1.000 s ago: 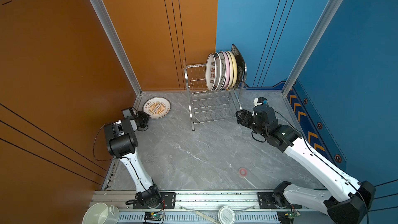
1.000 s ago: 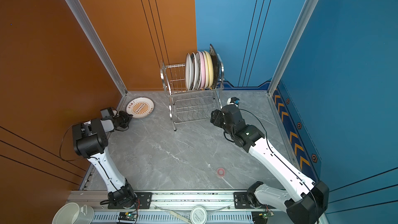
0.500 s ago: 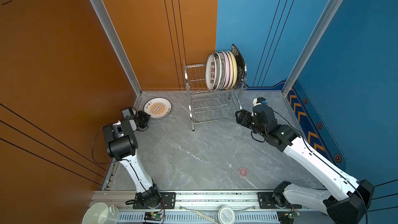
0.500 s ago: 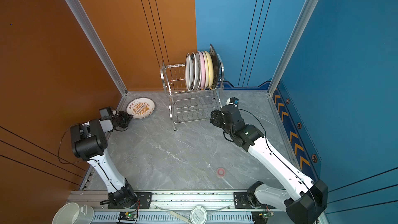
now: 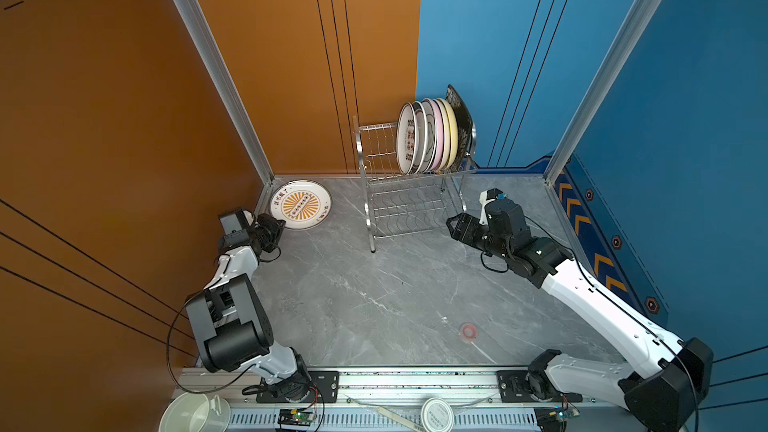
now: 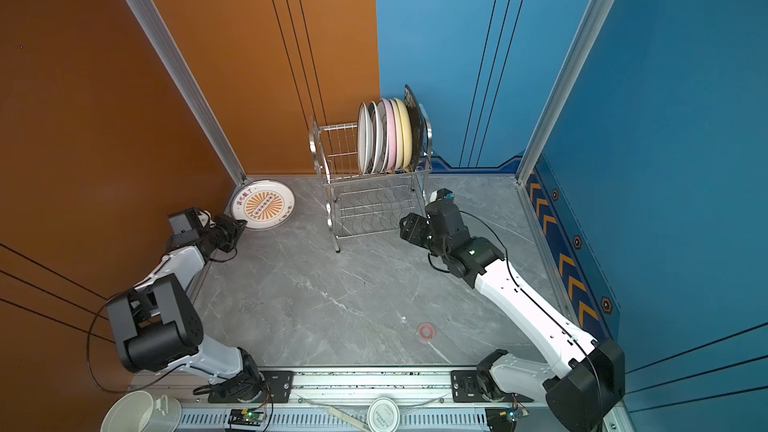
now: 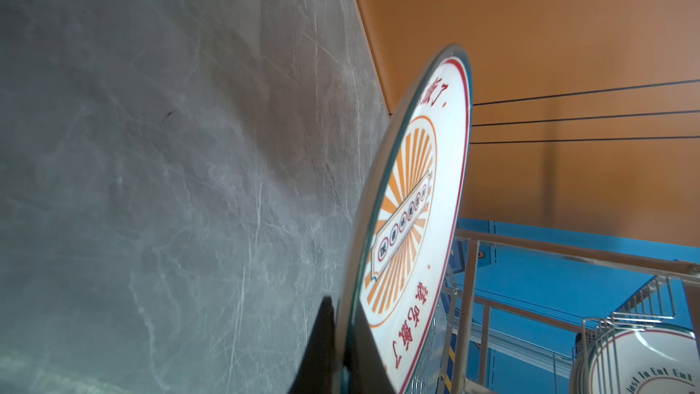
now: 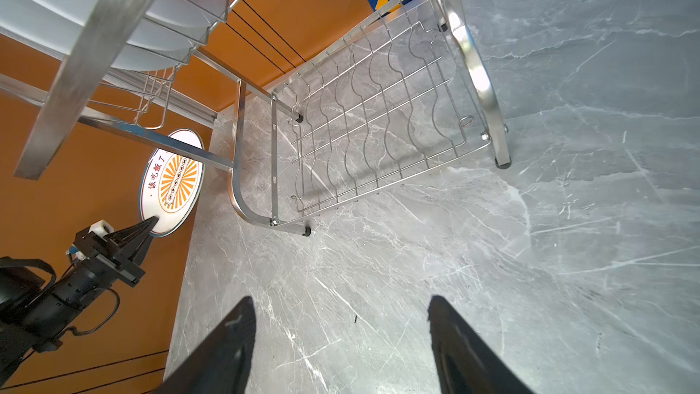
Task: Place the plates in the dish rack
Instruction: 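Drag the sunburst plate with the left gripper toward the table center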
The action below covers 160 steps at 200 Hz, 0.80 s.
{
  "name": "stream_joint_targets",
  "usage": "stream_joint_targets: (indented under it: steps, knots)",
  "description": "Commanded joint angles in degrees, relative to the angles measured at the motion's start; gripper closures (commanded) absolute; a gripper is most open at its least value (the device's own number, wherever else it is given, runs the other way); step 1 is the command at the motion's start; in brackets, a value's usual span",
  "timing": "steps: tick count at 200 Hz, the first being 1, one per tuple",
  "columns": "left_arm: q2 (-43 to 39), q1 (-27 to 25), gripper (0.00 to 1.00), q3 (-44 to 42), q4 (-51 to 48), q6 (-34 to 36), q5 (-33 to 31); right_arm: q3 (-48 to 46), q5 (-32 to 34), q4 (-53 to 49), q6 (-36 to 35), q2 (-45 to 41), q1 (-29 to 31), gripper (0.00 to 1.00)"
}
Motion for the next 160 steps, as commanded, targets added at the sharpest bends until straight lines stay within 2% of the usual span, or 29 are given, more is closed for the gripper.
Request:
stream_joint_targets:
  steps: [1, 37, 85, 120, 160]
  knots:
    - [-6.21, 0.25, 1.00, -1.75, -4.95, 2.31, 1.46, -0.73, -4.96, 2.11, -1.53, 1.35, -0.77, 0.26]
    - [-14.44, 0.25, 1.00, -2.75, -15.58, 5.97, 2.81, 0.32, -11.65, 3.07, -3.37, 4.71, -1.36, 0.24]
    - [-21.64, -2.02, 1.00, -6.94, -16.20, 4.71, 5.16, 3.58, -18.34, 2.76, -5.70, 8.91, -1.40, 0.22]
    - [-26.03, -6.45, 1.00, -9.06, -17.04, 3.55, 5.56, 5.66, -21.36, 2.61, -6.50, 10.73, -1.15, 0.20]
    - [-31.08, -11.93, 1.00, -8.43, -24.49, 5.88, 4.82, 6.34, -24.68, 3.40, -7.01, 11.87, 0.30, 0.19]
